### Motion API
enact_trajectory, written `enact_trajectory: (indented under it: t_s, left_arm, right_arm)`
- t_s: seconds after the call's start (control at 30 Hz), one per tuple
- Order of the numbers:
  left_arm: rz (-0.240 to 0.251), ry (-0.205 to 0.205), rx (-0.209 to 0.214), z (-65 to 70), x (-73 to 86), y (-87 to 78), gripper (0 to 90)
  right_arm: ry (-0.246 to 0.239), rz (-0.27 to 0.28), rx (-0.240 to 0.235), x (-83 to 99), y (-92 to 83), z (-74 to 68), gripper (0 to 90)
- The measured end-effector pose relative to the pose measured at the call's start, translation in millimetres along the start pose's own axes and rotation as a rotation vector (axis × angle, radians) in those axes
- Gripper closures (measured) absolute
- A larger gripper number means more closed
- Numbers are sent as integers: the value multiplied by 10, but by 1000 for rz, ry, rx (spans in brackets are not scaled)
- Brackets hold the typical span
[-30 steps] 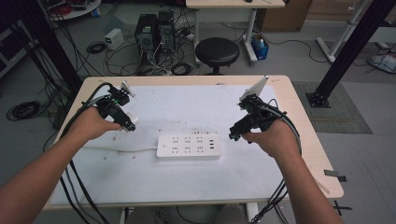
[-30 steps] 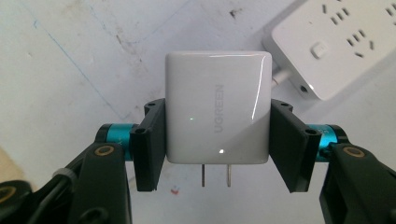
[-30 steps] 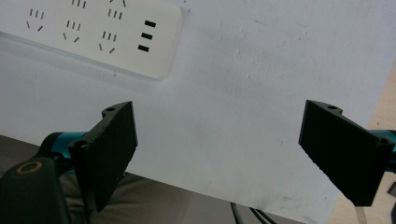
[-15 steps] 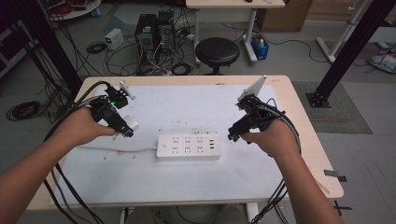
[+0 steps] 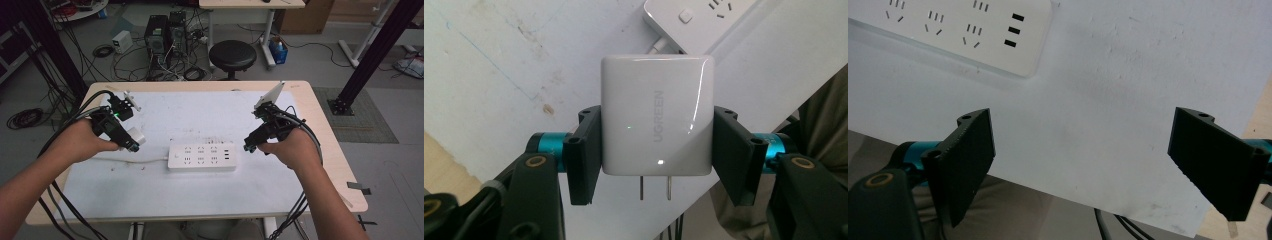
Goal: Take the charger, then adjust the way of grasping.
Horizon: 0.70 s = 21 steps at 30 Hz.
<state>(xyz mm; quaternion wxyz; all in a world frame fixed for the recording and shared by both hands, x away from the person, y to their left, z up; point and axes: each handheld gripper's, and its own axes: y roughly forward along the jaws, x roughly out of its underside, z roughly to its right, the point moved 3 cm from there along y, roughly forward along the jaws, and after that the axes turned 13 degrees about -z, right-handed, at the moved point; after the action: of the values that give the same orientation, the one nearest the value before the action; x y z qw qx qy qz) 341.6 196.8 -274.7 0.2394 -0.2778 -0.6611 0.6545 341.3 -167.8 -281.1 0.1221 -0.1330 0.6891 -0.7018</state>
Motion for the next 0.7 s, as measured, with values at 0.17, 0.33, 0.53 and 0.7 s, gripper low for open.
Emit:
enact_trajectory:
  t_s: [0.17,0.33,0.53,0.7]
  left_arm:
    - [16,9,3,-13,17,-11,424]
    - [19,43,8,-3,13,-5,424]
    - [11,126,25,26,-27,4,424]
    - [37,220,75,59,-57,19,424]
  right_arm:
    - [1,-1,-1,-12,-3,3,111]
    - [-9,0,-3,-12,-2,-5,111]
    - [-14,2,-11,3,-10,1,111]
    - [-1,-1,-25,0,-8,44,111]
